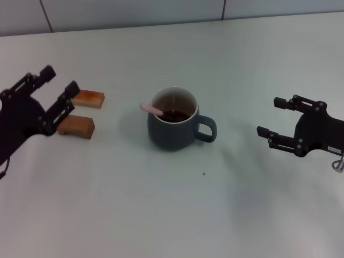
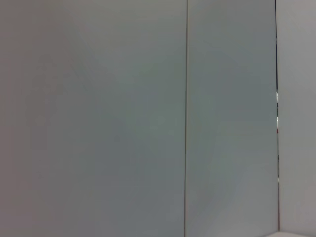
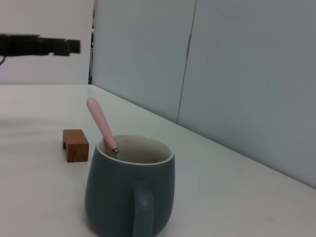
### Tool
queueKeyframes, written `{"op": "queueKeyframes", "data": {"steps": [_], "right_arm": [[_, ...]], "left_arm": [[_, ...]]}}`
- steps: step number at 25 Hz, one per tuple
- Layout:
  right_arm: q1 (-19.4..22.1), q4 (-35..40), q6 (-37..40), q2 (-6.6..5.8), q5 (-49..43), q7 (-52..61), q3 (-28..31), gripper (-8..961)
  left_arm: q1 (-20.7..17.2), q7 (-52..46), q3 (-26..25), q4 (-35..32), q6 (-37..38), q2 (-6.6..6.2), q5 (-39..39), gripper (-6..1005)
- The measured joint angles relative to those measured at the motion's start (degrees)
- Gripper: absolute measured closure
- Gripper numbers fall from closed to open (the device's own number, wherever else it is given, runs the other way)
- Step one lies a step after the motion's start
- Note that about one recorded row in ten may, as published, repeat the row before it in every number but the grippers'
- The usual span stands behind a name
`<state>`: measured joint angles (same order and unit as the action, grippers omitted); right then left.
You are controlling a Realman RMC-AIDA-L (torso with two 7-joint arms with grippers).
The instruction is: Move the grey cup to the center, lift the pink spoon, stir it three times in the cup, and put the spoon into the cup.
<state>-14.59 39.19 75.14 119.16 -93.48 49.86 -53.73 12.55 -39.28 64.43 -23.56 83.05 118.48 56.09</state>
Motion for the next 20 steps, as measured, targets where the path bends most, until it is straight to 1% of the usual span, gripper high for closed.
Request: {"op": "queueKeyframes", "data": {"steps": [5, 7, 8, 9, 11, 12, 14, 20], "right_arm": [[0.5, 0.0, 0.8, 0.02, 0.0, -0.3, 0.0, 201], [0.9, 0.0, 1.8, 0.02, 0.1, -0.6, 0.0, 201], [1.1, 0.0, 2.2, 0.02, 0.1, -0.9, 0.0, 201], [1.4, 0.0, 2.8, 0.04, 0.1, -1.5, 0.0, 201], [1.9, 0.0, 3.8, 0.1, 0.3, -3.0, 0.1, 201], [2.3, 0.0, 4.3, 0.15, 0.6, -3.8, 0.1, 201], [3.4, -0.1, 5.8, 0.27, 1.5, -5.5, 0.1, 201], [5.0, -0.3, 7.7, 0.39, 2.3, -8.6, 0.1, 201]], "left_arm": [[-1.8, 0.6, 0.7, 1.0, 0.6, -0.06, 0.3, 403], [-1.8, 0.6, 0.7, 1.0, 0.6, -0.06, 0.3, 349], [-2.5, 1.5, 3.1, 1.2, 0.2, -0.07, 1.1, 321], [-2.5, 1.5, 3.1, 1.2, 0.2, -0.07, 1.1, 294], [-3.1, 6.1, 5.1, 1.7, 0.1, -0.04, 2.5, 240], [-3.4, 8.7, 5.8, 1.8, 0.1, 0.04, 2.6, 230], [-3.8, 10.2, 6.2, 2.2, 0.3, 0.04, 2.9, 211], [-3.7, 10.0, 7.2, 2.9, 1.1, -0.17, 3.0, 162]]}}
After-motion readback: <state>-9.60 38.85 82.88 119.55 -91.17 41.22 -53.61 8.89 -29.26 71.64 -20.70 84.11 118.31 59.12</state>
